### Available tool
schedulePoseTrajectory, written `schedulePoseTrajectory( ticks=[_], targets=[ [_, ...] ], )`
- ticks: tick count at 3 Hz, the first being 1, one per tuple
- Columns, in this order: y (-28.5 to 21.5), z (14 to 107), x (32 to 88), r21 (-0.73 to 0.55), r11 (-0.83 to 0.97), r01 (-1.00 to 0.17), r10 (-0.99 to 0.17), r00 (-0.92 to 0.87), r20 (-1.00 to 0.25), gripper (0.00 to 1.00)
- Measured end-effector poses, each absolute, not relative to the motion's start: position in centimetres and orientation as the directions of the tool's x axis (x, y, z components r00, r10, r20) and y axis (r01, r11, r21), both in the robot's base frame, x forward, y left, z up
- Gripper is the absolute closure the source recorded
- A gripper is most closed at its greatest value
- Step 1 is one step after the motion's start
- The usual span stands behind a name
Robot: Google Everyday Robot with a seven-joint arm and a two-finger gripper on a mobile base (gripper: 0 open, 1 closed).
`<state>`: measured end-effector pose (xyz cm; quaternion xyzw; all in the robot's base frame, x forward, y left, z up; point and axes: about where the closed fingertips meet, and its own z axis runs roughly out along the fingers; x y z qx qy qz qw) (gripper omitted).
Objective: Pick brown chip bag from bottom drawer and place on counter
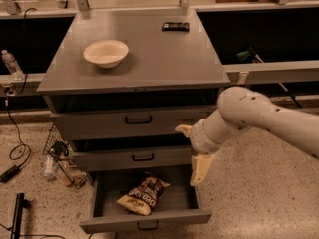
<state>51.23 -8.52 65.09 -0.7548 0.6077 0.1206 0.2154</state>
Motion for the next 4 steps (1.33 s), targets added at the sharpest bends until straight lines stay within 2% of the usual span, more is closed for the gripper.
schedulePoseTrajectory(
  ticks=[1,2,4],
  targets=[
    [-5.0,57.7,52.7,-0.161,-0.279,-0.947,-0.817,0.322,-0.478,0.00],
    [-1.3,49.4,53.5,-0.132,-0.460,-0.878,-0.779,0.470,-0.414,0.00],
    [0.7,40.1,53.4,-0.116,-0.611,-0.783,-0.746,0.619,-0.246,0.00]
  ],
)
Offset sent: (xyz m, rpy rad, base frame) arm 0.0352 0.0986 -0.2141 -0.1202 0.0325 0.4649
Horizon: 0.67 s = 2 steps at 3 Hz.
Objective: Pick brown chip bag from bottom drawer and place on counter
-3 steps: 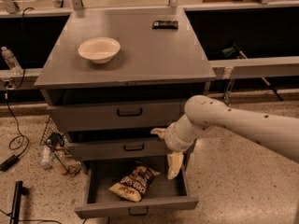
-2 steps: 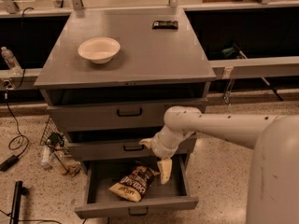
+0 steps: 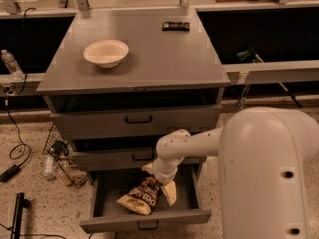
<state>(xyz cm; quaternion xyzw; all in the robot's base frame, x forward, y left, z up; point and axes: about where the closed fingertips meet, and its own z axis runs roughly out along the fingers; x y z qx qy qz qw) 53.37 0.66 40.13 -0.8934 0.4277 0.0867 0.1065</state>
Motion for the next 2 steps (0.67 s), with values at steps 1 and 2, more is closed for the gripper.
schedulePoseTrajectory(
  ticks=[1,2],
  targets=[
    [1.00,39.00,53.82,-0.128,-0.637,-0.760,-0.732,0.649,-0.209,0.00],
    [0.93,39.08,53.59,-0.122,-0.632,-0.765,-0.735,0.642,-0.218,0.00]
  ],
)
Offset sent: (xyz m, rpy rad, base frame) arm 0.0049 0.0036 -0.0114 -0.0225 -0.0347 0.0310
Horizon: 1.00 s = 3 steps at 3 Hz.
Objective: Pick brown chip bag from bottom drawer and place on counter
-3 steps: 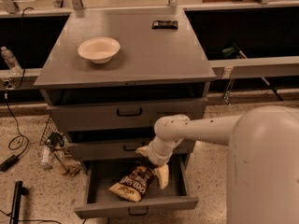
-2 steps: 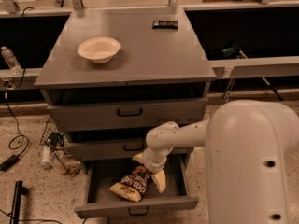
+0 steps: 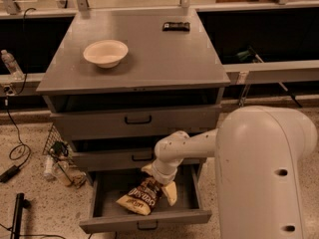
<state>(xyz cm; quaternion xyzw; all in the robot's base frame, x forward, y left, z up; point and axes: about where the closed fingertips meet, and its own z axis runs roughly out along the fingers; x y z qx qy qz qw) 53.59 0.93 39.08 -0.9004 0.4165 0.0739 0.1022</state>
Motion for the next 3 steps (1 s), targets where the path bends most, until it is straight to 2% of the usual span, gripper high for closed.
schedulePoseTrajectory(
  ticks=[1,3],
  targets=[
    [1.9,36.3,53.9,-0.142,-0.673,-0.726,-0.692,0.685,-0.226,0.00],
    [6.2,28.5,54.9,-0.218,-0.827,-0.519,-0.488,0.854,-0.181,0.00]
  ],
)
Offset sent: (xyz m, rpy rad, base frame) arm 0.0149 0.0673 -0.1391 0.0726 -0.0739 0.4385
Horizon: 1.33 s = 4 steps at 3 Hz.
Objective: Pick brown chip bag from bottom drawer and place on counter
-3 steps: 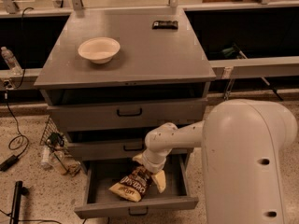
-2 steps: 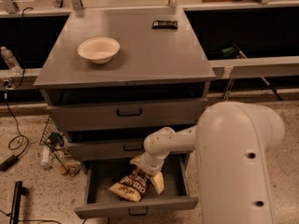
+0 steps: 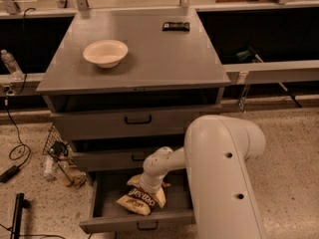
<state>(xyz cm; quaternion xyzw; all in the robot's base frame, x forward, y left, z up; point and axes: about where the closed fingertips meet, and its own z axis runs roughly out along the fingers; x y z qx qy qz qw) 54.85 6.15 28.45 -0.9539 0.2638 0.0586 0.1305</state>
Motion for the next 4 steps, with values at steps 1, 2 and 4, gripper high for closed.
schedulePoseTrajectory(
  ticks=[1,2,4],
  targets=[
    [7.5,26.2,55.7,-0.255,-0.859,-0.444,-0.431,0.896,-0.108,0.00],
    [7.7,24.7,57.6,-0.279,-0.854,-0.440,-0.448,0.893,-0.037,0.00],
    [8.3,20.0,59.1,-0.281,-0.833,-0.478,-0.491,0.871,-0.026,0.00]
  ],
)
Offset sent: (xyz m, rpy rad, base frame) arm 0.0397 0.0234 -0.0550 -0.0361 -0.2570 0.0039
